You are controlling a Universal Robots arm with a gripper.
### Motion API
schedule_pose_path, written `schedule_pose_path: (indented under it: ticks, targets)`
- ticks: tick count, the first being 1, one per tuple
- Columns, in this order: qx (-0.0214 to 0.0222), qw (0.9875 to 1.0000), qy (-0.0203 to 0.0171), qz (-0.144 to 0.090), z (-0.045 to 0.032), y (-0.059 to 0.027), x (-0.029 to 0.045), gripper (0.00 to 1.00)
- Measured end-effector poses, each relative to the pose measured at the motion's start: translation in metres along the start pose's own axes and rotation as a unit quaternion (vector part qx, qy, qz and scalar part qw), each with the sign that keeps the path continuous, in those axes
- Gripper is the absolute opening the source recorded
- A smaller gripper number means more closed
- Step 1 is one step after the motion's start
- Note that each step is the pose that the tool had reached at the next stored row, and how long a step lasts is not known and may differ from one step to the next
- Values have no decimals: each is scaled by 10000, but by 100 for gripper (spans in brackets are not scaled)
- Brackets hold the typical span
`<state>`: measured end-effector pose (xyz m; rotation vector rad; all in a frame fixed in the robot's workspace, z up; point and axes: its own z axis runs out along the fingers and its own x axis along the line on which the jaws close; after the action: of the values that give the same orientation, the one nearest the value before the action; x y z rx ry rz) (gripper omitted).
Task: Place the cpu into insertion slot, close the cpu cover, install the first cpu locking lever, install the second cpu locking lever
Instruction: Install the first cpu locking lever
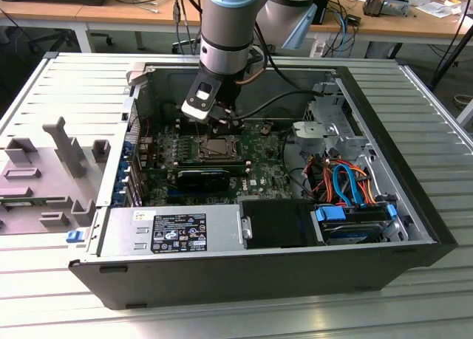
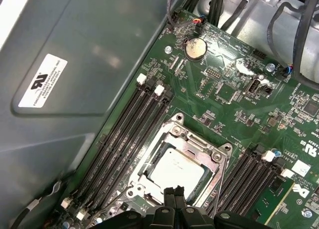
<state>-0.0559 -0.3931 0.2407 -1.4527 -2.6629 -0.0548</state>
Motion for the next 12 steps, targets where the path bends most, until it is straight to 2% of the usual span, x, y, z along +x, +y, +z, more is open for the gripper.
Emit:
schedule_pose_path:
  ticks: [12]
  targets:
    - [15,9999,-3,-131,0,0,0,11]
